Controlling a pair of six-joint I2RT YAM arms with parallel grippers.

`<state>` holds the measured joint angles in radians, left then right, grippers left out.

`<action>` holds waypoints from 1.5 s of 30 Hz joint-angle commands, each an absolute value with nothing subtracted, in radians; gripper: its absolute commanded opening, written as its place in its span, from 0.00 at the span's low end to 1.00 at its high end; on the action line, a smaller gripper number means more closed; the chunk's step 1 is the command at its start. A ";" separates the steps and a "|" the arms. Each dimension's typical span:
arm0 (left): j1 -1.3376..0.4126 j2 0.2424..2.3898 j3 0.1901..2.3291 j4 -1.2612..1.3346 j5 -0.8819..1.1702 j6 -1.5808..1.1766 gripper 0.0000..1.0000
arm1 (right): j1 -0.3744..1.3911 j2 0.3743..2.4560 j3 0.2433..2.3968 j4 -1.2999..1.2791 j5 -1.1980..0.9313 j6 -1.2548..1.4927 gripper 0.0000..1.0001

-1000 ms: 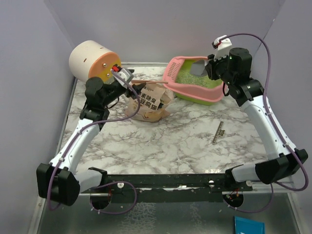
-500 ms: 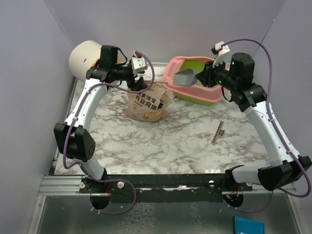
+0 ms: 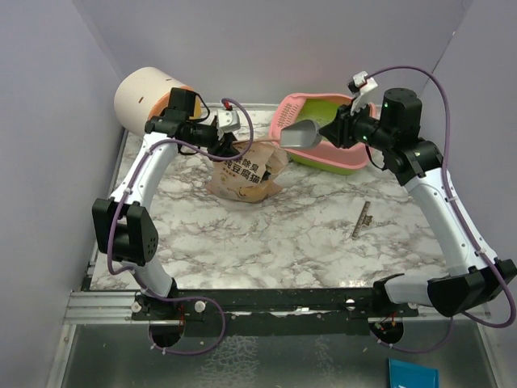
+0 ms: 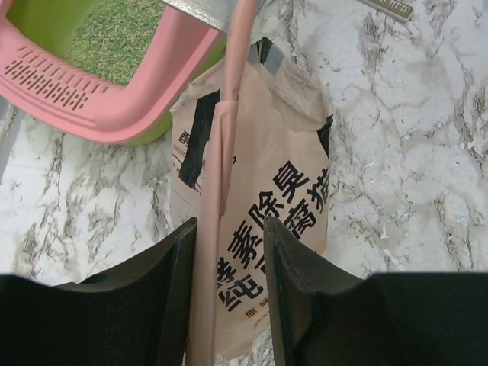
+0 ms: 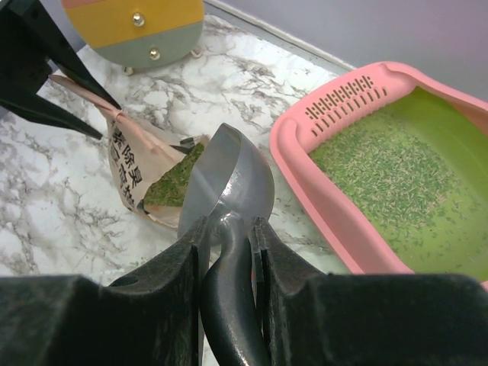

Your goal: Fill the litter box with clean litter

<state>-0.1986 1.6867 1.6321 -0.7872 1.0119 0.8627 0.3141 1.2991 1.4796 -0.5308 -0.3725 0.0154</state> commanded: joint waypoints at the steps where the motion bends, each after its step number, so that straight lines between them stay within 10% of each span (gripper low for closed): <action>1: -0.208 1.681 1.596 -0.724 1.017 0.826 0.37 | 0.319 1.318 1.490 -0.566 -0.449 0.032 0.01; 8: -0.218 1.615 1.494 -0.580 0.942 0.728 0.00 | 0.320 1.356 1.467 -0.586 -0.514 0.038 0.01; 45: -0.228 1.232 0.949 0.161 0.884 0.385 0.00 | 0.592 1.710 1.556 -0.568 -0.171 0.021 0.01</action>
